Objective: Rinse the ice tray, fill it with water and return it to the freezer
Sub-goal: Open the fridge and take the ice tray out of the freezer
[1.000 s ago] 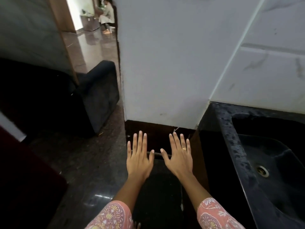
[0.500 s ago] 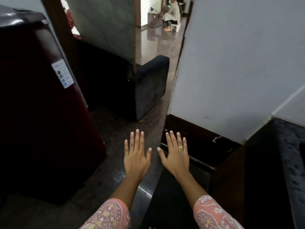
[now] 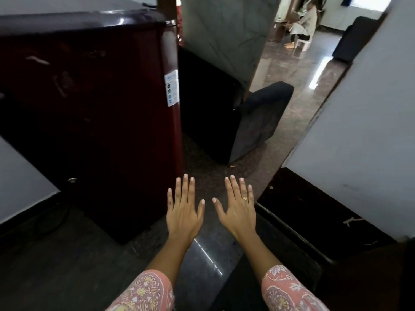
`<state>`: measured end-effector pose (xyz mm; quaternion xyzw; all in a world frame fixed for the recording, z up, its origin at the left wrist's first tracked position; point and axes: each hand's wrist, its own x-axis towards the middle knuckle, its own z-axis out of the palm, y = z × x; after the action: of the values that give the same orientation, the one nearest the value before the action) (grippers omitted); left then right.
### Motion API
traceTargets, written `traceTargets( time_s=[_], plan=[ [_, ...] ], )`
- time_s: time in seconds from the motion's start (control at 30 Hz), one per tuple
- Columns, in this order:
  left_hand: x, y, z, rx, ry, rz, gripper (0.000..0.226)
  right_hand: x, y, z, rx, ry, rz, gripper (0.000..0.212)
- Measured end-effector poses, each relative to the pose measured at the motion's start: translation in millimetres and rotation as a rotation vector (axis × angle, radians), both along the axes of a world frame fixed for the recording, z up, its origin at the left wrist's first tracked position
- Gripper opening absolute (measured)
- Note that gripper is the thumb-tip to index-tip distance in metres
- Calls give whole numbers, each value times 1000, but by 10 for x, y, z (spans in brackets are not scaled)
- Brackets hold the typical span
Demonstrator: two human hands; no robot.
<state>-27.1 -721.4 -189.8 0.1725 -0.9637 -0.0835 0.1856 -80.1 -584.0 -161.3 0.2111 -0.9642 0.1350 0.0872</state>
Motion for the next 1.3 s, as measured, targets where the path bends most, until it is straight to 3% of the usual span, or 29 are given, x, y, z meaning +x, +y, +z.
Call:
traceTargets(
  time_s=[0.9,1.13,1.3],
  plan=[
    [908,-2557,244,80,-13,384,67,519,-3007,288,-170,17,408,70],
    [958,-3218,443,408,205,521,72,585,-3766,570,-453,-215,532,60],
    [784,-3688,712,845,481,421,58,573,-4189,712,-662,-464,563,61]
  ],
)
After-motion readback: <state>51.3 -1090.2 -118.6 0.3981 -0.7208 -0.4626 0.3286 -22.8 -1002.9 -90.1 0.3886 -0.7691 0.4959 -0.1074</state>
